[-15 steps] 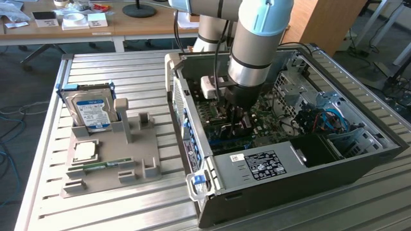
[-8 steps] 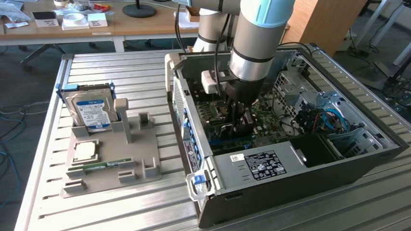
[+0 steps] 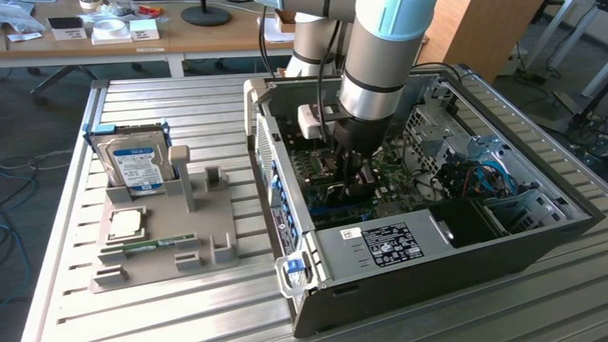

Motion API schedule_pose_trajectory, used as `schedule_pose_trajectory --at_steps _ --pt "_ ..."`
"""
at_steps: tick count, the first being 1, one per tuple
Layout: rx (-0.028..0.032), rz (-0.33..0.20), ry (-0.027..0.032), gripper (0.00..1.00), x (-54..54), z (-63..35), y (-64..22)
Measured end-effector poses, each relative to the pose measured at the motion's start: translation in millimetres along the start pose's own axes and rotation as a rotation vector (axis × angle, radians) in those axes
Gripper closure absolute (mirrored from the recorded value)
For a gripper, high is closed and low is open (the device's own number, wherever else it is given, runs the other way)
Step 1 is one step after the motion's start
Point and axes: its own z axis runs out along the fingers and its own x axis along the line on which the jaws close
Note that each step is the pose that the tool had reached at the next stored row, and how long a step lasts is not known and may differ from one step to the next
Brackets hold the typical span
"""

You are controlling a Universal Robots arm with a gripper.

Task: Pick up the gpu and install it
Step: 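Insert the gpu into the slot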

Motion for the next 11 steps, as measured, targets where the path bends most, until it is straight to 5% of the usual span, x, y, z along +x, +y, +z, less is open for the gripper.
schedule_pose_trajectory --at_steps 4,6,11 --pt "0.0 0.0 0.0 0.62 0.0 0.0 0.0" --pt "-0.0001 0.0 0.0003 0.73 0.0 -0.1 0.0" --pt "0.0 0.0 0.0001 0.74 0.0 0.0 0.0"
